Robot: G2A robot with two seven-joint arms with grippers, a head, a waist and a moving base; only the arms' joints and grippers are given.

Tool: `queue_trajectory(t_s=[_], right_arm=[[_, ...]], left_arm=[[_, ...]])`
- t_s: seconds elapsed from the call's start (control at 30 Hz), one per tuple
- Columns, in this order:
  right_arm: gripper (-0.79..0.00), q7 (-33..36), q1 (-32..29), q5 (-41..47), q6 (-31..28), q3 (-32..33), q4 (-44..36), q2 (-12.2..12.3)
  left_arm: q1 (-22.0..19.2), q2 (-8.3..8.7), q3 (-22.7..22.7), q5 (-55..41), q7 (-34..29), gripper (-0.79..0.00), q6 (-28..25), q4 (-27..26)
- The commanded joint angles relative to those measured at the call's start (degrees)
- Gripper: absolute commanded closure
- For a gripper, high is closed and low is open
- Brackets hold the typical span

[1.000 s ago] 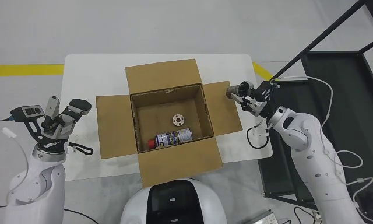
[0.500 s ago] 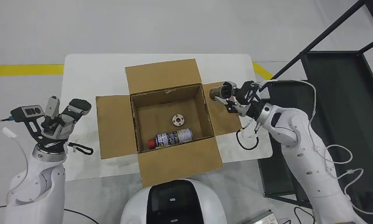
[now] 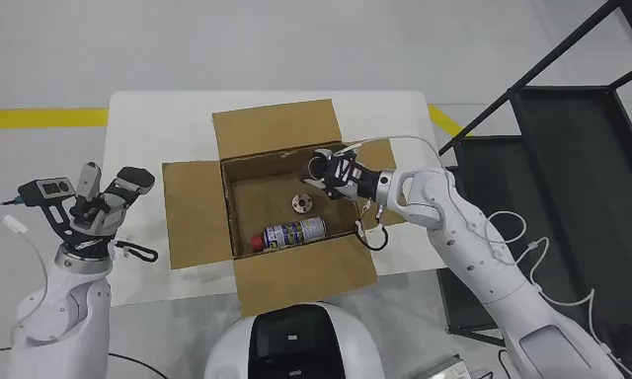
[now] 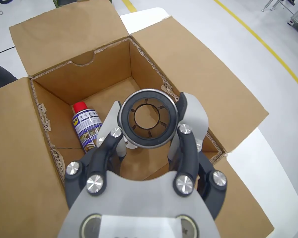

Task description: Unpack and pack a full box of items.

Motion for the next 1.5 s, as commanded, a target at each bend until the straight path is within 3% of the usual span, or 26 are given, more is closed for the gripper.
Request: queue_trajectory(t_s=[0.0, 0.53, 0.67, 1.07, 1.47], right_arm=[[0.0, 0.0, -0.1, 0.0, 0.0, 0.1, -0.1, 0.0], [0.0, -0.1, -0.1, 0.1, 0.1, 0.0, -0.2, 0.0], [0.0, 0.5, 2.4, -0.9, -1.1, -3.3, 0.1, -0.8], [0.0, 2.4, 17.6, -1.8, -2.0, -22.4, 15.9, -7.9], [0.0, -1.9, 24.4, -4.6, -0.5, -30.9, 32.8, -14.0]], left_arm=[[0.0, 0.0, 0.0, 0.0, 0.0, -0.785, 0.0, 0.0], [0.0, 0.0, 0.0, 0.0, 0.0, -0.785, 0.0, 0.0], [0.0, 0.0, 0.0, 0.0, 0.0, -0.785, 0.0, 0.0], [0.0, 0.0, 0.0, 0.0, 0.0, -0.785, 0.0, 0.0], [0.0, 0.0, 0.0, 0.0, 0.0, -0.785, 0.0, 0.0]])
